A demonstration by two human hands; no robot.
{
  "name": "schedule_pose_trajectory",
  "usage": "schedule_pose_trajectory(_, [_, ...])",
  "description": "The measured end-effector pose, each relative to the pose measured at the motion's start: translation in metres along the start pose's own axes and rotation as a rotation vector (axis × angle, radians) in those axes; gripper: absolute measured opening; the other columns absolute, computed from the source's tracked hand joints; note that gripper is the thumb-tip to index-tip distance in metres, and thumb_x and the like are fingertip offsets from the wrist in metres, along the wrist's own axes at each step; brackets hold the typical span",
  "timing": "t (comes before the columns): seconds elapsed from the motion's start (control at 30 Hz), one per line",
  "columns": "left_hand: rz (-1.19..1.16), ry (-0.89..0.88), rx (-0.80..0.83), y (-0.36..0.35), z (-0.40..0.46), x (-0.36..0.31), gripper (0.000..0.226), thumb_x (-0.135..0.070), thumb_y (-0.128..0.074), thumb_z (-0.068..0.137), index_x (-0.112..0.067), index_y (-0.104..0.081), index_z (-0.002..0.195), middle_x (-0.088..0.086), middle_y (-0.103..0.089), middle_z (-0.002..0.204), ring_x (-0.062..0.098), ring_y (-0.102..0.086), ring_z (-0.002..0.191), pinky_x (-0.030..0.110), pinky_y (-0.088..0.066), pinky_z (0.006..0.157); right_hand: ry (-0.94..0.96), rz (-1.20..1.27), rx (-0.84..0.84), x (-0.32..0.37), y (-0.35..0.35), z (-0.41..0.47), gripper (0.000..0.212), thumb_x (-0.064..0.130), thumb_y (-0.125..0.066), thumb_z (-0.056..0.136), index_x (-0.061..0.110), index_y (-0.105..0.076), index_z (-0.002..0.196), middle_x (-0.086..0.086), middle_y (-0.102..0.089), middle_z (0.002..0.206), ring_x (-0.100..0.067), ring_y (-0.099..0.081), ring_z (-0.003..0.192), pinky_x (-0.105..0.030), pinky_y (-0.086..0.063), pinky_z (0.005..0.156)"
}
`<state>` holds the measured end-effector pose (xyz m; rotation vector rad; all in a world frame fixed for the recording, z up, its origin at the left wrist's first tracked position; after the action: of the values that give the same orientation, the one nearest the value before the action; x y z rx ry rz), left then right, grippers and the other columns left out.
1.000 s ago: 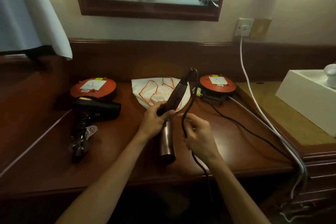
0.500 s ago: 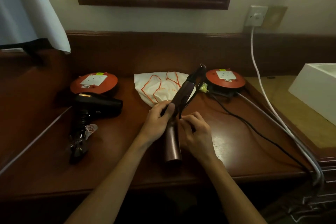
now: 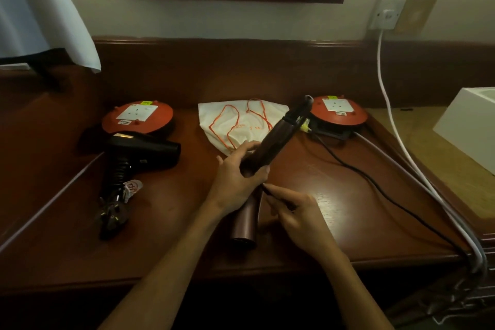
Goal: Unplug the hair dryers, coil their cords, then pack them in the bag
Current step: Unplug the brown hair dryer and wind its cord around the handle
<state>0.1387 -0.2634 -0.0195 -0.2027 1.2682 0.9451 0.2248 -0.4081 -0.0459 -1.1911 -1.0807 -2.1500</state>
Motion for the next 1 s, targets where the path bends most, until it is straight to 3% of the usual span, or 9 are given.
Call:
schedule_pose_trajectory(0.07, [0.167, -0.034, 0.027, -0.006, 0.001, 0.000, 0.041, -0.046, -0.060, 0.096, -0.033, -0.052, 0.134, -0.009, -0.064, 0.124, 0.010, -0.054, 0.128, 0.068, -0.013, 0.122, -0.052, -0.078, 0.034, -0.005, 0.012, 0.003, 0.015, 0.024, -0.068, 0.096, 0.015, -0.078, 0.091, 0.014, -0.068, 0.064, 0.001, -0.061, 0.058, -0.014, -0.043, 0.057])
schedule_pose_trajectory(0.13, [0.244, -0.029, 0.071, -0.006, 0.003, 0.000, 0.047, -0.051, -0.049, 0.098, -0.028, -0.049, 0.139, -0.003, -0.058, 0.138, 0.021, -0.040, 0.145, 0.068, 0.012, 0.120, -0.105, -0.126, 0.048, -0.013, 0.024, 0.005, 0.039, 0.042, -0.066, 0.093, 0.009, -0.071, 0.073, -0.006, -0.064, 0.061, -0.005, -0.052, 0.050, -0.022, -0.040, 0.051])
schedule_pose_trajectory(0.27, [0.306, -0.016, 0.173, -0.007, 0.004, -0.006, 0.051, -0.045, -0.048, 0.104, -0.026, -0.040, 0.151, 0.005, -0.035, 0.163, 0.023, -0.008, 0.159, 0.058, 0.027, 0.115, -0.137, -0.108, 0.051, -0.011, 0.033, 0.015, 0.041, 0.048, -0.065, 0.089, 0.011, -0.071, 0.072, -0.009, -0.066, 0.064, -0.016, -0.061, 0.054, -0.026, -0.047, 0.051])
schedule_pose_trajectory(0.37, [0.313, -0.001, 0.223, -0.008, 0.003, -0.009, 0.052, -0.036, -0.050, 0.106, -0.022, -0.037, 0.154, 0.008, -0.023, 0.169, 0.019, 0.001, 0.160, 0.055, 0.025, 0.117, -0.098, -0.167, 0.056, -0.009, 0.038, 0.031, 0.046, 0.059, -0.064, 0.083, 0.017, -0.071, 0.069, -0.010, -0.066, 0.062, -0.030, -0.062, 0.057, -0.043, -0.050, 0.053])
schedule_pose_trajectory(0.5, [0.262, -0.003, 0.263, -0.003, 0.002, -0.014, 0.048, -0.037, -0.053, 0.105, -0.025, -0.042, 0.150, 0.003, -0.038, 0.162, 0.020, -0.014, 0.157, 0.053, 0.016, 0.124, -0.220, -0.061, 0.232, -0.016, 0.046, 0.043, 0.046, 0.049, -0.069, 0.087, 0.005, -0.070, 0.073, -0.005, -0.056, 0.055, -0.024, -0.046, 0.049, -0.036, -0.037, 0.049])
schedule_pose_trajectory(0.6, [0.160, 0.041, 0.298, 0.006, 0.004, -0.011, 0.040, -0.046, -0.057, 0.098, -0.041, -0.046, 0.137, -0.009, -0.056, 0.138, 0.025, -0.042, 0.139, 0.059, -0.020, 0.123, -0.529, 0.331, 0.508, -0.033, 0.053, 0.032, 0.030, 0.022, -0.063, 0.097, -0.008, -0.059, 0.092, -0.003, -0.045, 0.061, -0.015, -0.034, 0.049, -0.028, -0.029, 0.048])
schedule_pose_trajectory(0.7, [0.049, 0.063, 0.333, 0.012, 0.003, -0.013, 0.035, -0.032, -0.065, 0.100, -0.046, -0.049, 0.128, -0.014, -0.058, 0.130, 0.012, -0.052, 0.131, 0.037, -0.044, 0.111, -0.627, 0.410, 0.648, -0.041, 0.067, 0.024, 0.022, 0.020, -0.063, 0.096, -0.002, -0.060, 0.094, -0.005, -0.042, 0.067, -0.012, -0.034, 0.049, -0.023, -0.030, 0.047])
schedule_pose_trajectory(0.87, [0.233, -0.042, 0.403, 0.001, -0.003, -0.017, 0.047, -0.032, -0.065, 0.099, -0.037, -0.045, 0.141, -0.012, -0.054, 0.138, 0.015, -0.045, 0.134, 0.051, -0.039, 0.115, -0.497, -0.009, 0.506, -0.037, 0.085, 0.052, 0.050, 0.030, -0.077, 0.083, -0.017, -0.060, 0.093, -0.018, -0.051, 0.072, -0.025, -0.043, 0.056, -0.027, -0.038, 0.049])
schedule_pose_trajectory(1.0, [0.339, -0.065, 0.501, -0.008, -0.007, -0.027, 0.071, -0.023, -0.066, 0.100, -0.030, -0.025, 0.157, -0.009, -0.050, 0.141, -0.006, -0.030, 0.128, 0.057, -0.018, 0.124, -0.471, -0.013, 0.434, -0.030, 0.099, 0.071, 0.008, 0.005, -0.066, 0.093, 0.002, -0.065, 0.085, -0.010, -0.058, 0.070, -0.016, -0.046, 0.055, -0.025, -0.040, 0.051])
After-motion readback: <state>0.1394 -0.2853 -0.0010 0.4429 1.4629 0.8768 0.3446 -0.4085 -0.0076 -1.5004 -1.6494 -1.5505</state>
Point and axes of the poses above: each hand's wrist, its own z-axis towards the middle knuckle, its own y-axis out of the back of the hand, x = y × z, the point moved 4 cm from there along z, towards the middle knuckle
